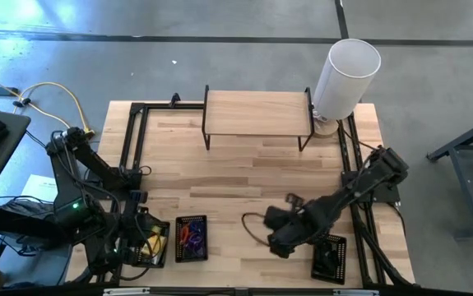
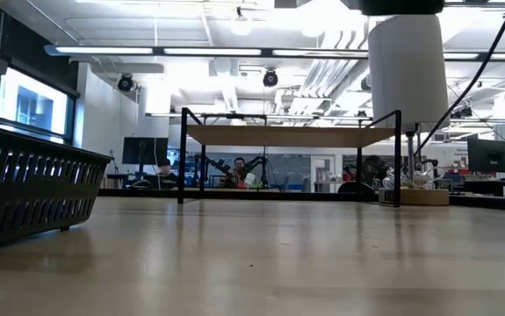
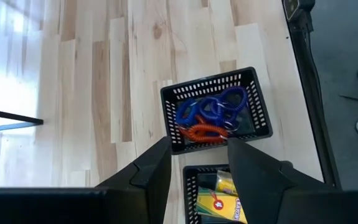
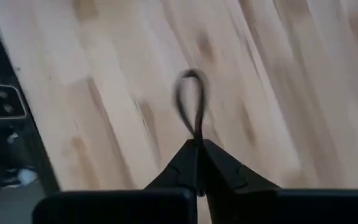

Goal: Pick & Place Office Desk Supplies
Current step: Put the black rubber band into the right black basket, then put the right black basket with the rubber bands on the shelf

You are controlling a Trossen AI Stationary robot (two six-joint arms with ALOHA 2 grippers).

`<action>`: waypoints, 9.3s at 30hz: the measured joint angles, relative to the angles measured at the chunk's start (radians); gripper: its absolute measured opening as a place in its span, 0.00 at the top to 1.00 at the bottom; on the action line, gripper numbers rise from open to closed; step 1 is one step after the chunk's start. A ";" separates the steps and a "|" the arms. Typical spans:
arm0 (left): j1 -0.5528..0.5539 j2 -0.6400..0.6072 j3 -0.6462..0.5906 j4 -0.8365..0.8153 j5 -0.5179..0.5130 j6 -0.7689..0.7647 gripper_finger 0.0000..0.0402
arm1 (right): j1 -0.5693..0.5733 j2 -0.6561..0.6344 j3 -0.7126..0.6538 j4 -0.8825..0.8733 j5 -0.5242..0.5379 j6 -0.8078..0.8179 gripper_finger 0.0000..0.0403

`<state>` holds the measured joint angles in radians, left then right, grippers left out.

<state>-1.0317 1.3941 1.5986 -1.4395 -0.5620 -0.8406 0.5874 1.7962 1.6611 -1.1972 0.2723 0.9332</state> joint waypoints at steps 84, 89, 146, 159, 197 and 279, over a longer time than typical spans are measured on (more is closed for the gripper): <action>0.251 -0.037 0.000 0.180 0.077 -0.060 0.63 | 0.446 -0.155 -0.368 0.408 -0.169 1.029 0.38; 0.248 -0.020 0.000 0.200 0.074 -0.138 0.63 | 0.420 -0.153 -0.368 0.401 -0.168 0.936 0.40; 0.321 0.307 0.000 0.690 0.007 -0.164 0.63 | 0.576 0.088 -0.368 0.368 -0.191 0.289 0.47; 0.309 0.307 0.000 0.693 -0.023 -0.151 0.63 | 0.582 0.157 -0.368 0.391 -0.195 0.236 0.47; 0.324 0.306 0.000 0.692 -0.058 -0.156 0.63 | 0.321 -0.133 -0.212 -0.151 -0.101 -0.046 0.99; 0.690 0.288 0.000 0.067 0.169 0.361 0.63 | -0.976 0.013 0.024 -0.330 -0.046 -1.167 0.99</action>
<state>-0.3415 1.6821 1.5982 -1.3720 -0.3931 -0.4796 -0.3881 1.8088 1.6852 -1.5275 0.2259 -0.2336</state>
